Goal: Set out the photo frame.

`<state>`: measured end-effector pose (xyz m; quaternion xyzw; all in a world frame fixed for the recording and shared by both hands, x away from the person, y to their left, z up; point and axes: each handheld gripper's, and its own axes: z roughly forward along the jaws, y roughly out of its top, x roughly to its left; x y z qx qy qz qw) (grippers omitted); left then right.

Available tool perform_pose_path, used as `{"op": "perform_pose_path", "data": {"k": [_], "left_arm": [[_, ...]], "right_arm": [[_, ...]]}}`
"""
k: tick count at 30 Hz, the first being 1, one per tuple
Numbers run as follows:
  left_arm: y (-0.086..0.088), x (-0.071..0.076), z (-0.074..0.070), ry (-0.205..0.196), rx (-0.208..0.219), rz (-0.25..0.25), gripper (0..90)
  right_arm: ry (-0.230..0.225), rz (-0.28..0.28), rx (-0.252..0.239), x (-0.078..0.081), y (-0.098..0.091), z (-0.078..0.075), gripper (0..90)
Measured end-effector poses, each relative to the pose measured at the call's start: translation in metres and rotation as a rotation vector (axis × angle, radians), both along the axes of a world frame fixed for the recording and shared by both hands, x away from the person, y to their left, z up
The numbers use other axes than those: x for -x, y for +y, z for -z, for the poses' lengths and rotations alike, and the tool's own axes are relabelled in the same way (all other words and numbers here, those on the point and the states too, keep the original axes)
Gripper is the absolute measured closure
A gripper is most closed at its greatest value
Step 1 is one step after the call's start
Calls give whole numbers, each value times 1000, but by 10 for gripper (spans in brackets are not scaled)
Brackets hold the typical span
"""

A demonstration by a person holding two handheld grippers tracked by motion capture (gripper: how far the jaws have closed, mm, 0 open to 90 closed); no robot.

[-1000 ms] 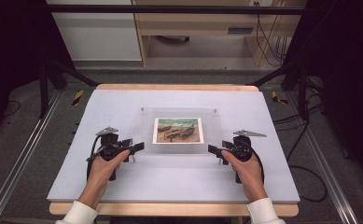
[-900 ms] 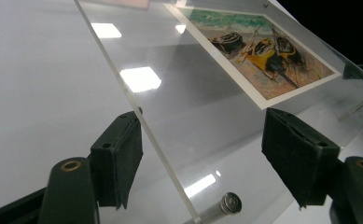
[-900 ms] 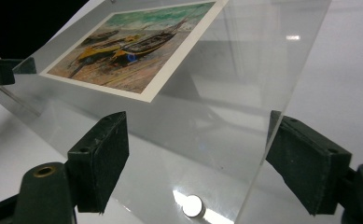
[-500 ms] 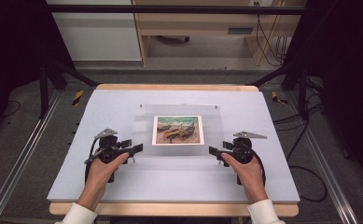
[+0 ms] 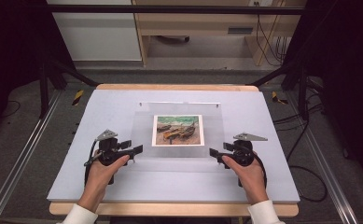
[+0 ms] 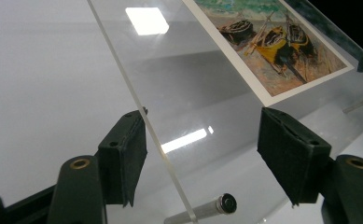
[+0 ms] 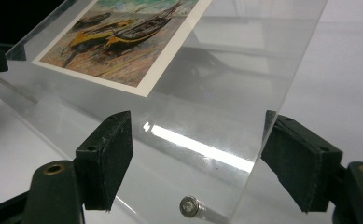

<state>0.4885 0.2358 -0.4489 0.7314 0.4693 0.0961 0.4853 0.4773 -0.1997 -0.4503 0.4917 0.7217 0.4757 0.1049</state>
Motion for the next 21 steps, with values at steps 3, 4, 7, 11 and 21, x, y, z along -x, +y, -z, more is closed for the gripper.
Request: {"op": "perform_pose_path", "data": {"k": [3,4,7,11,21], "left_arm": [[0,3,-1,-11,-12,6,333],[0,4,-1,-14,-16,5,333],[0,5,-1,-18,-18,4,334],[0,7,-2,-23,-24,5,339],[1,10,-3,-31,-30,7,361]], "right_arm": [[-17,-4,12,4,0,0,258],[-18,-2,14,4,1,-1,259],[-25,-1,21,6,1,-1,262],[-25,-1,23,8,1,-1,269],[-43,-8,44,11,1,-2,280]]}}
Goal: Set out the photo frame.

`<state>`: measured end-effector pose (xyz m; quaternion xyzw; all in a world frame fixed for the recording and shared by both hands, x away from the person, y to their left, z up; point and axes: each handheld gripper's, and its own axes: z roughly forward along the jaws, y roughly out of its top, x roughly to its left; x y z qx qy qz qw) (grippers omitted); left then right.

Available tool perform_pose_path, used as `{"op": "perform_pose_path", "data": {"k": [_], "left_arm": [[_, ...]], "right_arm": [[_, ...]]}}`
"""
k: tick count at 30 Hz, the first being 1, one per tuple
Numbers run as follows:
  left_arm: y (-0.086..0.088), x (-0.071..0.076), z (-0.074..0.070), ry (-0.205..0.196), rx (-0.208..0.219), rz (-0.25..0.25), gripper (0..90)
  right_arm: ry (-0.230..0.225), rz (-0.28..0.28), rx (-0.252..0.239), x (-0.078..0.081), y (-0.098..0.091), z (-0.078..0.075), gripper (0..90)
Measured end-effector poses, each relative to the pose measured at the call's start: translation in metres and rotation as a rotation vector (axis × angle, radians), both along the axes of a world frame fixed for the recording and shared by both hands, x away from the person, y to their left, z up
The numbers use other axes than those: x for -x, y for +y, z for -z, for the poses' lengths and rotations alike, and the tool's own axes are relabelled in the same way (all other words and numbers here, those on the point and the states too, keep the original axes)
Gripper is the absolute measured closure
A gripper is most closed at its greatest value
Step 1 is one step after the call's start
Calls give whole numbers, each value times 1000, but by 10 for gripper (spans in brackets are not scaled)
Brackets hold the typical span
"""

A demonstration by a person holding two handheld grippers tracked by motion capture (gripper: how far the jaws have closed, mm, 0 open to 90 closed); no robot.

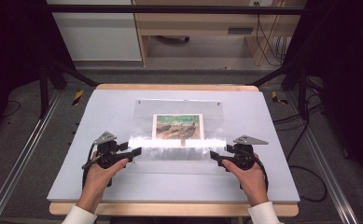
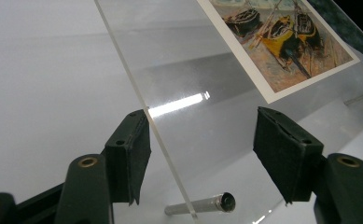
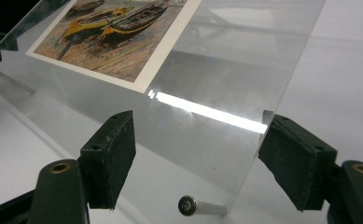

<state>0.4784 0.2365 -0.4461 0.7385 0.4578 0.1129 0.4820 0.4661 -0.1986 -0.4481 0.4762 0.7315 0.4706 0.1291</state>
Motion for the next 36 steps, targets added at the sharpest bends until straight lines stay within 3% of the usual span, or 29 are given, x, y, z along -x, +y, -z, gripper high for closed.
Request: {"op": "perform_pose_path", "data": {"k": [18,29,36], "left_arm": [[0,13,-2,-30,-29,-13,410],[2,21,-1,-40,-14,-32,465],[0,25,-2,-44,-26,-47,472]], "right_arm": [[-37,3,49,12,2,-2,308],[-60,1,72,21,2,-2,346],[-75,-2,87,24,2,-2,356]]}}
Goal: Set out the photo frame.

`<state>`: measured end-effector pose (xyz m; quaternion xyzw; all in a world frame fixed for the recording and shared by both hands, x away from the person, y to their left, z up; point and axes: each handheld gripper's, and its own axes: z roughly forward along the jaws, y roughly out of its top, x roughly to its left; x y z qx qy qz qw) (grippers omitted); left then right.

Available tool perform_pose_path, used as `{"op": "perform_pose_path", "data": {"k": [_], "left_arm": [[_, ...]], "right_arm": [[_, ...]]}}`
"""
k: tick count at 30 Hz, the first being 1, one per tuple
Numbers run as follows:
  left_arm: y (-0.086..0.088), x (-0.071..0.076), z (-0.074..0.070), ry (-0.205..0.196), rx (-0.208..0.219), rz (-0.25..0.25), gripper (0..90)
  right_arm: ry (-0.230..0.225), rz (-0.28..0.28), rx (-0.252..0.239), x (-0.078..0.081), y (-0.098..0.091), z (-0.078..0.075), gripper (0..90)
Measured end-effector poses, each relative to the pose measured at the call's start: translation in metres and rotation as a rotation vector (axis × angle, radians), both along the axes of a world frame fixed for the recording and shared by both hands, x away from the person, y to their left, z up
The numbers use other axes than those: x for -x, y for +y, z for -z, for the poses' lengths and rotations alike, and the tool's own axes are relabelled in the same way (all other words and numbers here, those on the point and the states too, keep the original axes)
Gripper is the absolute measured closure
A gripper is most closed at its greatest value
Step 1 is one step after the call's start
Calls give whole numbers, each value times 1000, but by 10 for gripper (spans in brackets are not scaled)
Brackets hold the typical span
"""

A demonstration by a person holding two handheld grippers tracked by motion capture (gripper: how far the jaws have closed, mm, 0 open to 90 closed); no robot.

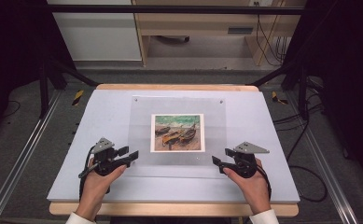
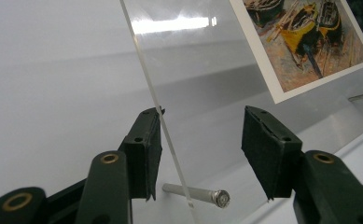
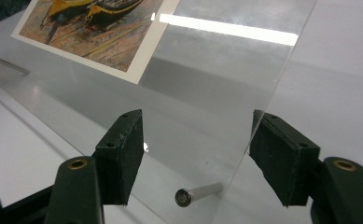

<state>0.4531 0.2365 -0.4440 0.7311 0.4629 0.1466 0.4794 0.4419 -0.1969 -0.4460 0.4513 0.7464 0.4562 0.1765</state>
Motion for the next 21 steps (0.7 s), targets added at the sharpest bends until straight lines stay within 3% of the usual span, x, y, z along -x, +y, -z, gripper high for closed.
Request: {"op": "perform_pose_path", "data": {"k": [21], "left_arm": [[1,9,0,-15,-11,-6,512]], "right_arm": [[-17,14,21,9,0,0,400]]}}
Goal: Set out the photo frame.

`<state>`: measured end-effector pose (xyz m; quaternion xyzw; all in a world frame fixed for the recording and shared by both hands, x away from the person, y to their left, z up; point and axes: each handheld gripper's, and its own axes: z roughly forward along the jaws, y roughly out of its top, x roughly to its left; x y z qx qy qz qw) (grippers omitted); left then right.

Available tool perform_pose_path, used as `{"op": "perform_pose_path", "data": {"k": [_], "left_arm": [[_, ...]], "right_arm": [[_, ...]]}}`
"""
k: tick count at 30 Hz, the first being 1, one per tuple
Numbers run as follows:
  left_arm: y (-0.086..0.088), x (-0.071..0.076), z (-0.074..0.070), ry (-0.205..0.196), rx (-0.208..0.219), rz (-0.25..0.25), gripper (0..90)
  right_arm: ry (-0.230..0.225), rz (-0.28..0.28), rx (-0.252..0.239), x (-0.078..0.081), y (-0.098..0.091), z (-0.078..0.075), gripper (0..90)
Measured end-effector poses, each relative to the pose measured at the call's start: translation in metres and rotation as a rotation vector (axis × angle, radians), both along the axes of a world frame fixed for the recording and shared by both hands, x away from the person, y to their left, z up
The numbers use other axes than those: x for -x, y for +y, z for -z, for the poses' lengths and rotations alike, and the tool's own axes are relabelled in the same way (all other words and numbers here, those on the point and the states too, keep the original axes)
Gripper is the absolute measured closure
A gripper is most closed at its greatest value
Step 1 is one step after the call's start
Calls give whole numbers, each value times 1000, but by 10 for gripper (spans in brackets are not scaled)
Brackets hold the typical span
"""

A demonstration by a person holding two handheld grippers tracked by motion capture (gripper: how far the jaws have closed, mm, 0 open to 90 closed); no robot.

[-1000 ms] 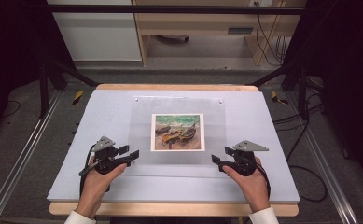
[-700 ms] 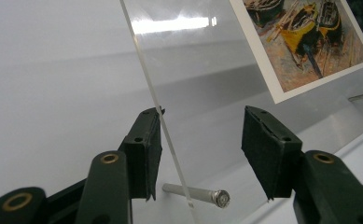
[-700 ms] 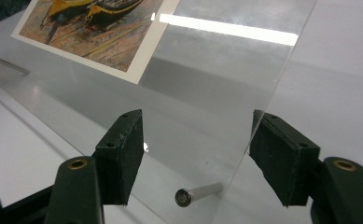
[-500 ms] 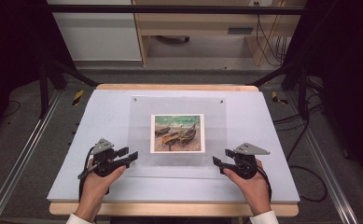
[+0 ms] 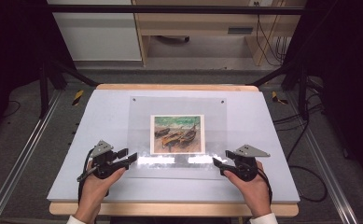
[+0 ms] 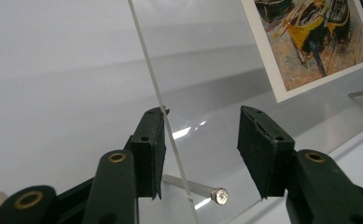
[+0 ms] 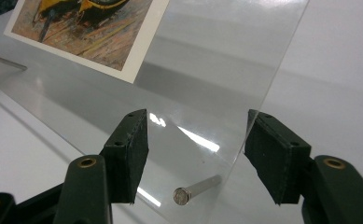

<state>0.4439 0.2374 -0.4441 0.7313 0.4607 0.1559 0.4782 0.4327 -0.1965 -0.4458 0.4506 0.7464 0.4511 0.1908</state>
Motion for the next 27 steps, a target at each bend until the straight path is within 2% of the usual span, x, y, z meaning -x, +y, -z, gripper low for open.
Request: {"op": "perform_pose_path", "data": {"k": [27], "left_arm": [[2,11,0,-12,-21,-3,572]], "right_arm": [[-19,-2,32,11,-1,0,474]]}}
